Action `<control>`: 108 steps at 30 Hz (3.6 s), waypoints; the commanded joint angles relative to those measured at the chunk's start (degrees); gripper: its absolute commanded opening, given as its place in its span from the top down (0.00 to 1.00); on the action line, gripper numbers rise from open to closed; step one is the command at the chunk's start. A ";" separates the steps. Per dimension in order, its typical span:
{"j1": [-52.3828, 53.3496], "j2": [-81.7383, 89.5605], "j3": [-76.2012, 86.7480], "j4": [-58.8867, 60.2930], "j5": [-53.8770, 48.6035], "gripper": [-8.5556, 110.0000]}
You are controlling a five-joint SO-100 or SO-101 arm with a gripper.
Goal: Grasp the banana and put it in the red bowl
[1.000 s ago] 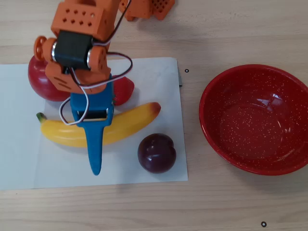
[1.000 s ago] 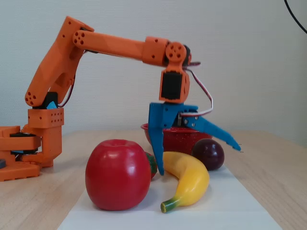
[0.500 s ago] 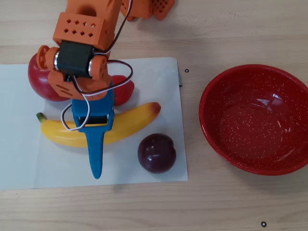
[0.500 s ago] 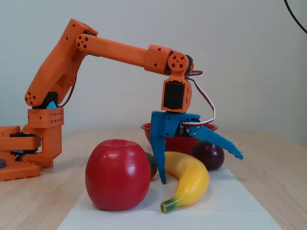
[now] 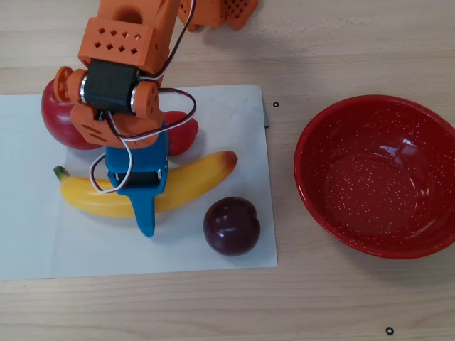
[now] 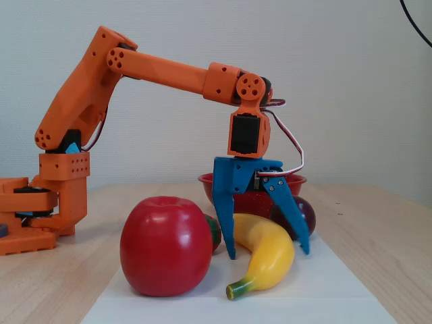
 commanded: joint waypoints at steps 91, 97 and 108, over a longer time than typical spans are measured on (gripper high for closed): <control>48.25 37.09 -11.87 4.92 -27.86 0.93; 49.39 31.29 -9.58 -4.92 -28.13 0.93; 49.92 25.40 1.76 -20.39 -22.68 0.92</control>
